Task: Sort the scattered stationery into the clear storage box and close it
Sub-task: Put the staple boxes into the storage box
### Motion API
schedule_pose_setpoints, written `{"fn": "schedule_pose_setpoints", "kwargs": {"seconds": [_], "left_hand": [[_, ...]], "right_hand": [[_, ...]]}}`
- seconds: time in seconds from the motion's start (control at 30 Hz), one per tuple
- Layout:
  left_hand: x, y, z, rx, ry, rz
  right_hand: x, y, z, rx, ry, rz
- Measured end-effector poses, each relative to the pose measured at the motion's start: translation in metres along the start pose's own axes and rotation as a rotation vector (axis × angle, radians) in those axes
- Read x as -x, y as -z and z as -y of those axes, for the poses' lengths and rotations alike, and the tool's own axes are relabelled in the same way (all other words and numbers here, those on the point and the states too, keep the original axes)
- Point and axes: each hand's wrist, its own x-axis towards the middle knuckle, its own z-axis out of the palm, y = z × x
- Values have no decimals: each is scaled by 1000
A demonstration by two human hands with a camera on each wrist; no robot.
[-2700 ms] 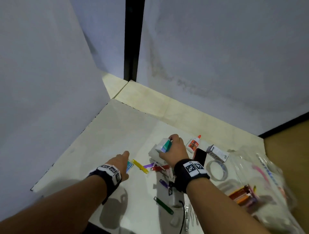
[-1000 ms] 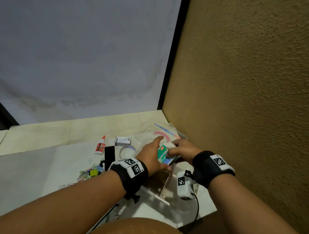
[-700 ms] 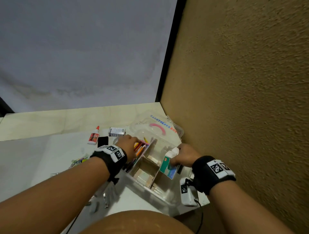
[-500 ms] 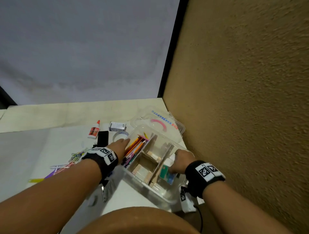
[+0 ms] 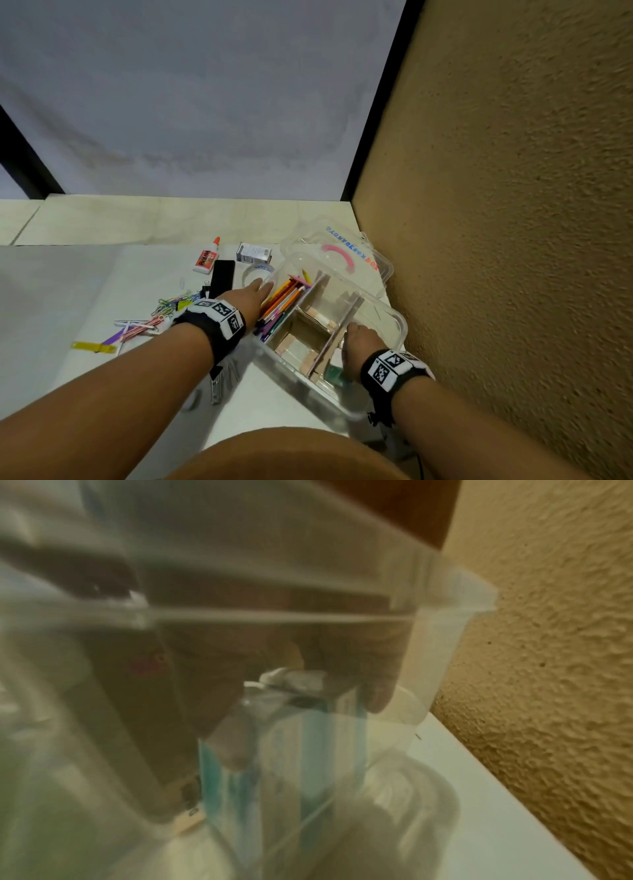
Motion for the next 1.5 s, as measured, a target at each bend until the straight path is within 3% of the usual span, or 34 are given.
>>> {"fn": "schedule_pose_setpoints", "kwargs": {"seconds": [0.27, 0.93, 1.33, 1.5], "left_hand": [[1, -2, 0, 0, 1, 4], [5, 1, -3, -35, 31, 29], [6, 2, 4, 35, -23, 21], [12, 0, 10, 99, -75, -16]], "right_hand": [[-6, -15, 3, -117, -17, -75], [-6, -8, 6, -34, 1, 31], [5, 41, -13, 54, 22, 89], [11, 78, 8, 23, 86, 91]]}}
